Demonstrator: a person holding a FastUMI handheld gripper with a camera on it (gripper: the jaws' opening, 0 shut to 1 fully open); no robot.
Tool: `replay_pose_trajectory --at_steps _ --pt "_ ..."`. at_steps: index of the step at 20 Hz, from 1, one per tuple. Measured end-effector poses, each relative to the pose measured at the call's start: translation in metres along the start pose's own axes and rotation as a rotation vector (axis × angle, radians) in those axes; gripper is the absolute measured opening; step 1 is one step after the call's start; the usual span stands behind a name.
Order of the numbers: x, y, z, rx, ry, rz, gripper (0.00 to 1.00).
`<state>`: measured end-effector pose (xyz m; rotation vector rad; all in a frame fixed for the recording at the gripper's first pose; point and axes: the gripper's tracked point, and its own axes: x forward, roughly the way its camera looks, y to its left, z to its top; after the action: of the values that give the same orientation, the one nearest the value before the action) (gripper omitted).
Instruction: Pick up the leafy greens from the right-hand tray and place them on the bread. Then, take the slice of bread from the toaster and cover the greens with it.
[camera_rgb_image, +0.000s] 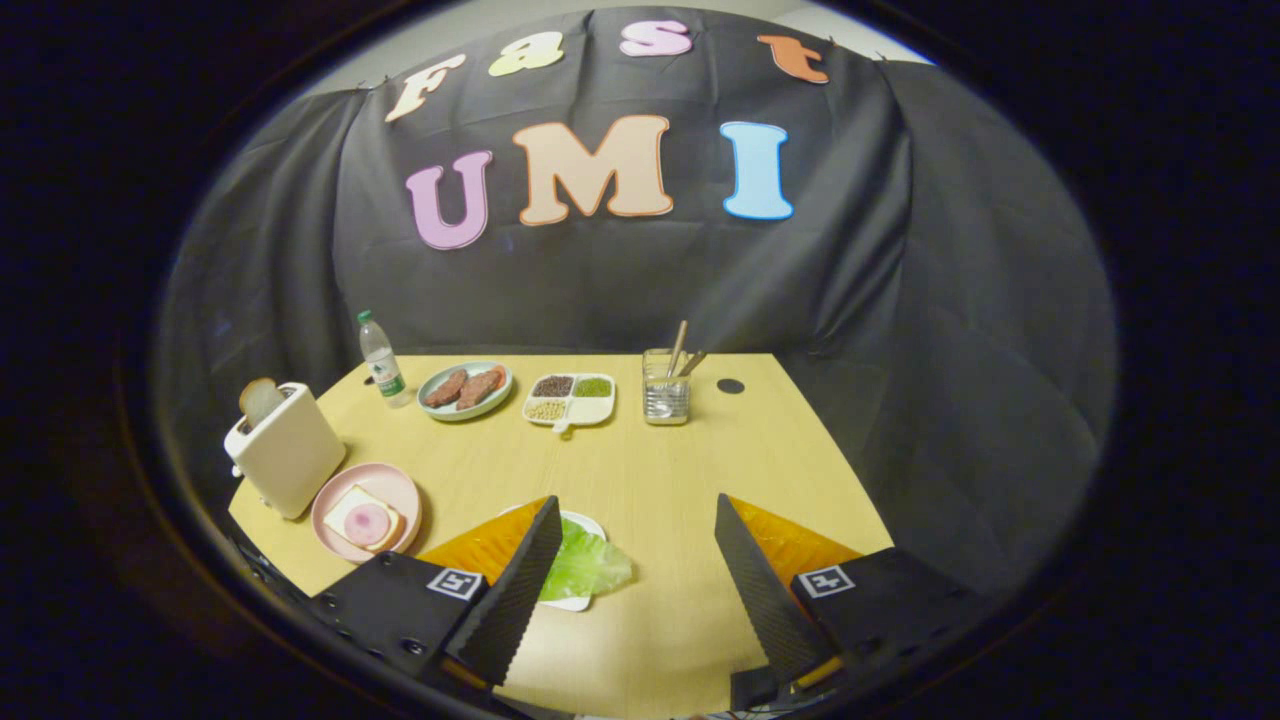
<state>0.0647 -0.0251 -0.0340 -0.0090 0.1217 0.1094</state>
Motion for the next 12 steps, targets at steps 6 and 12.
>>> replay_pose_trajectory --at_steps 6,12 --pt "0.016 0.004 -0.027 -0.024 0.103 0.082 0.98" --pt "0.046 0.005 -0.067 -0.025 0.282 0.195 0.98"
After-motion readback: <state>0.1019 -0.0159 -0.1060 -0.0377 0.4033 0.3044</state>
